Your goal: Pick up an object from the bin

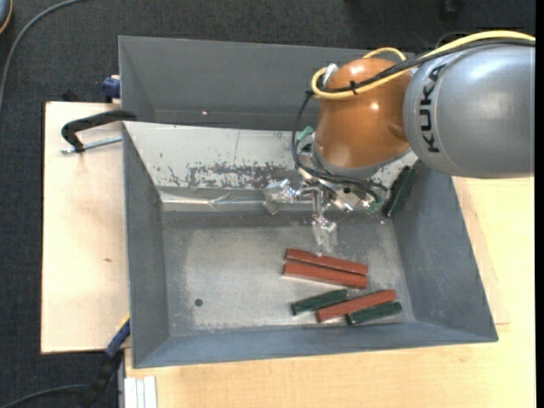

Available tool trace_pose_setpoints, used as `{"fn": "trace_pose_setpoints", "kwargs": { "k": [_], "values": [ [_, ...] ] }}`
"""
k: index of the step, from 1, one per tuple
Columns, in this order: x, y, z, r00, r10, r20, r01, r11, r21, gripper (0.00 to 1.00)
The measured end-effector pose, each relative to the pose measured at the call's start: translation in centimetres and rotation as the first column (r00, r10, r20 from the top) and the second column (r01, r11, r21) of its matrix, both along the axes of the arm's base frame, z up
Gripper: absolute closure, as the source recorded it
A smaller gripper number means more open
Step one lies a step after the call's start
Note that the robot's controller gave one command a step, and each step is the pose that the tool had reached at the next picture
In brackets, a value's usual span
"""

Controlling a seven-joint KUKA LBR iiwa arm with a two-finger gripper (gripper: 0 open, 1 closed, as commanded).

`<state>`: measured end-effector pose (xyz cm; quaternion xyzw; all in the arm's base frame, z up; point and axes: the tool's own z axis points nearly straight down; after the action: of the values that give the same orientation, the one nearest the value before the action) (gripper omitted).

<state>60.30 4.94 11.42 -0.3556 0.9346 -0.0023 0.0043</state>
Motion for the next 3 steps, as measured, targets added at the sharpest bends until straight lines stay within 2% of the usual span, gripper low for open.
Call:
{"fn": "trace_pose_setpoints", "kwargs": {
  "k": [1, 2, 3],
  "values": [
    [-8.6, 0.3, 0.0, 0.936, 0.352, -0.010, -0.352, 0.936, 0.002, 0.00],
    [-3.5, -3.7, -2.8, 0.986, 0.168, -0.003, -0.168, 0.986, 0.002, 0.00],
    [-7.0, -3.6, -4.3, 0.998, 0.057, -0.006, -0.057, 0.998, 0.004, 0.00]
  ]
}}
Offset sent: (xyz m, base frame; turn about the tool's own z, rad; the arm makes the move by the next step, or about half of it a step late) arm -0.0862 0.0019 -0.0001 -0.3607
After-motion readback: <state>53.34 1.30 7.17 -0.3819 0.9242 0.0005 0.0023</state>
